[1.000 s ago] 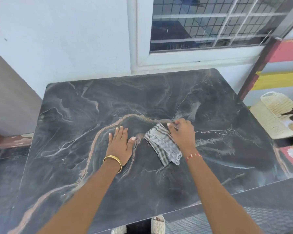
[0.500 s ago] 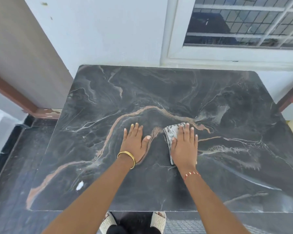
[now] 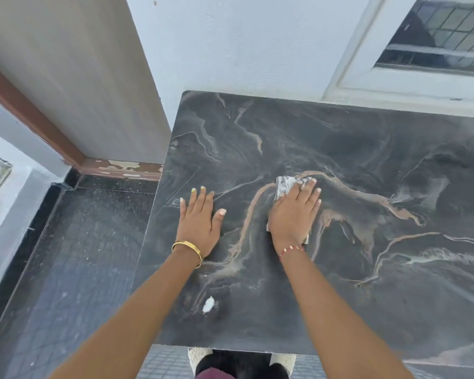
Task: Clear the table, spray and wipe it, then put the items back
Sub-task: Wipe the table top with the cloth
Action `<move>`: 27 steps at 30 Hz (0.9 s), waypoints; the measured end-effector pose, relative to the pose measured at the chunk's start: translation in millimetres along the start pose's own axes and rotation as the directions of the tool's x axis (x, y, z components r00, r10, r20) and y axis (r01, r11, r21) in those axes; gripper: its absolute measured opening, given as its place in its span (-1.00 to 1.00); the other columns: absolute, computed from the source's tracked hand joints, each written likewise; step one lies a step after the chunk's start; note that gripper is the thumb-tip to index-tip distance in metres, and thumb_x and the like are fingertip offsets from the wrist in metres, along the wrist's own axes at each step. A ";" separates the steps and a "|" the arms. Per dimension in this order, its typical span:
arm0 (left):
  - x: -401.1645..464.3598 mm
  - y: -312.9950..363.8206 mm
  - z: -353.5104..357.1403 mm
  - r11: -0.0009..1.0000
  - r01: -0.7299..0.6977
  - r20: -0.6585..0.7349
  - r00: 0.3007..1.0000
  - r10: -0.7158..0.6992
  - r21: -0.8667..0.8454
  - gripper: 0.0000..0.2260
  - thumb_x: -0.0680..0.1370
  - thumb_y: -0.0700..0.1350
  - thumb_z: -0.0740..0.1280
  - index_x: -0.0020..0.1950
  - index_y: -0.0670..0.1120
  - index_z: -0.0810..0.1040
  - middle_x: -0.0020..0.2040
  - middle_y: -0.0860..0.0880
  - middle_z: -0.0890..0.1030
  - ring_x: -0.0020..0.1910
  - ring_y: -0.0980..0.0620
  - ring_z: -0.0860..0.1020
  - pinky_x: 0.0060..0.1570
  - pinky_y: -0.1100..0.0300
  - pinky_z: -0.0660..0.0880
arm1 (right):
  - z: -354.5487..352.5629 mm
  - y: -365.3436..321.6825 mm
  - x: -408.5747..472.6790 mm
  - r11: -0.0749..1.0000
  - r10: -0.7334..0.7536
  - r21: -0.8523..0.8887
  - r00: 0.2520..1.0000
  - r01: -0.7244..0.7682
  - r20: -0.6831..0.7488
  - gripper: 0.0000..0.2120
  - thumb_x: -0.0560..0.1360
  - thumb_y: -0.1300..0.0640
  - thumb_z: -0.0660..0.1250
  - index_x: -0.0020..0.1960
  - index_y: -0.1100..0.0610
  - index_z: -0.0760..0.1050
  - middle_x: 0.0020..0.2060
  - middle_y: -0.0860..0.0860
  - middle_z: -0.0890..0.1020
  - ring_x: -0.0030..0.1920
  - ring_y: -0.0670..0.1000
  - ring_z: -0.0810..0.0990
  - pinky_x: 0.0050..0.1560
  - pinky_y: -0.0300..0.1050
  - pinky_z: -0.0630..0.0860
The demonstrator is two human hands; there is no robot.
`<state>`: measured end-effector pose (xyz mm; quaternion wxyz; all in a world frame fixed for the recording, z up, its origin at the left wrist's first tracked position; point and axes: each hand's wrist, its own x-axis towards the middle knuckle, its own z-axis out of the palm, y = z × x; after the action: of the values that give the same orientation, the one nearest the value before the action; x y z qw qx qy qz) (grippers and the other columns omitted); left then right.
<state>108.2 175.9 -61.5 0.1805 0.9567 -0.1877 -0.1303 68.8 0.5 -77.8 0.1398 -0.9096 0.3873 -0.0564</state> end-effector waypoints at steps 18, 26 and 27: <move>-36.5 -84.6 -43.1 0.982 0.182 -0.094 0.978 -0.187 -0.054 -0.52 0.63 0.01 -0.06 0.51 -0.17 0.10 0.55 -0.13 0.06 0.55 -0.09 -0.06 0.50 -0.05 -0.20 | 32.8 -95.4 -114.5 0.637 -0.765 0.036 0.625 0.770 0.157 -0.51 0.52 -0.01 0.08 0.37 0.19 0.39 0.43 0.15 0.34 0.43 0.15 0.33 0.43 0.13 0.22; -69.8 -15.0 -4.1 0.995 0.100 -0.007 0.995 -0.100 0.015 -0.50 0.62 0.06 -0.09 0.51 -0.14 0.06 0.55 -0.10 0.03 0.55 -0.07 -0.09 0.51 -0.04 -0.22 | -8.1 13.5 -70.4 0.870 -0.486 0.000 0.858 0.493 0.170 -0.40 0.48 -0.04 -0.10 0.42 0.18 0.33 0.47 0.18 0.25 0.45 0.24 0.25 0.45 0.16 0.12; -74.8 -8.3 0.0 0.995 0.100 0.001 0.995 -0.100 0.019 -0.50 0.62 0.06 -0.09 0.51 -0.14 0.06 0.55 -0.10 0.02 0.55 -0.06 -0.09 0.51 -0.04 -0.22 | -13.6 31.7 -64.0 0.891 -0.444 -0.021 0.881 0.453 0.160 -0.37 0.47 -0.05 -0.14 0.42 0.19 0.31 0.48 0.18 0.23 0.46 0.25 0.23 0.45 0.17 0.10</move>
<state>43.7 213.5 -51.1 0.1646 0.9664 -0.1410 -0.1383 -0.3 22.8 -73.9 0.1256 -0.9797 0.1559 -0.0069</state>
